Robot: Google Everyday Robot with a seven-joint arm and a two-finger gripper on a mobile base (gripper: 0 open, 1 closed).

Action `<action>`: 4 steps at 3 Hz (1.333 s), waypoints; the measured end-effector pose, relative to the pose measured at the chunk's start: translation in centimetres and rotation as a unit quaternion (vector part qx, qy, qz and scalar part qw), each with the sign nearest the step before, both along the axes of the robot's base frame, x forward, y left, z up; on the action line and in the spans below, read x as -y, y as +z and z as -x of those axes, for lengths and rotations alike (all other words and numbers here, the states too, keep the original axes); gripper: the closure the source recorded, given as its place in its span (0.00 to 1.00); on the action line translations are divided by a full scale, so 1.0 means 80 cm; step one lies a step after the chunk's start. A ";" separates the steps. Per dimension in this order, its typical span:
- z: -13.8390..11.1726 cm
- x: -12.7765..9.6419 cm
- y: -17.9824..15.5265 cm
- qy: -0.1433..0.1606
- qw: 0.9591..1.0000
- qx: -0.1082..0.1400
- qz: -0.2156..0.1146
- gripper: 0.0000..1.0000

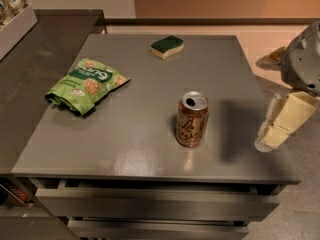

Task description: Move orange can near sponge

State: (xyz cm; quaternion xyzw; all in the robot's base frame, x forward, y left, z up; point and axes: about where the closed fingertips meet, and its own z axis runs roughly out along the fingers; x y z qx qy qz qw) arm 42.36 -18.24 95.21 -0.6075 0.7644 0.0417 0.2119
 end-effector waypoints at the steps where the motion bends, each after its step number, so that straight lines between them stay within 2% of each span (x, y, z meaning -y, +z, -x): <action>1: 0.005 -0.029 -0.016 0.010 0.999 0.004 -0.041 0.00; 2: -0.005 -0.055 -0.028 0.012 0.997 0.010 -0.072 0.00; 4: -0.023 -0.103 -0.048 0.013 0.993 -0.002 -0.117 0.00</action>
Offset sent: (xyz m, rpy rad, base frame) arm 0.0159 0.0679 -0.0373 0.2250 -0.0291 0.0256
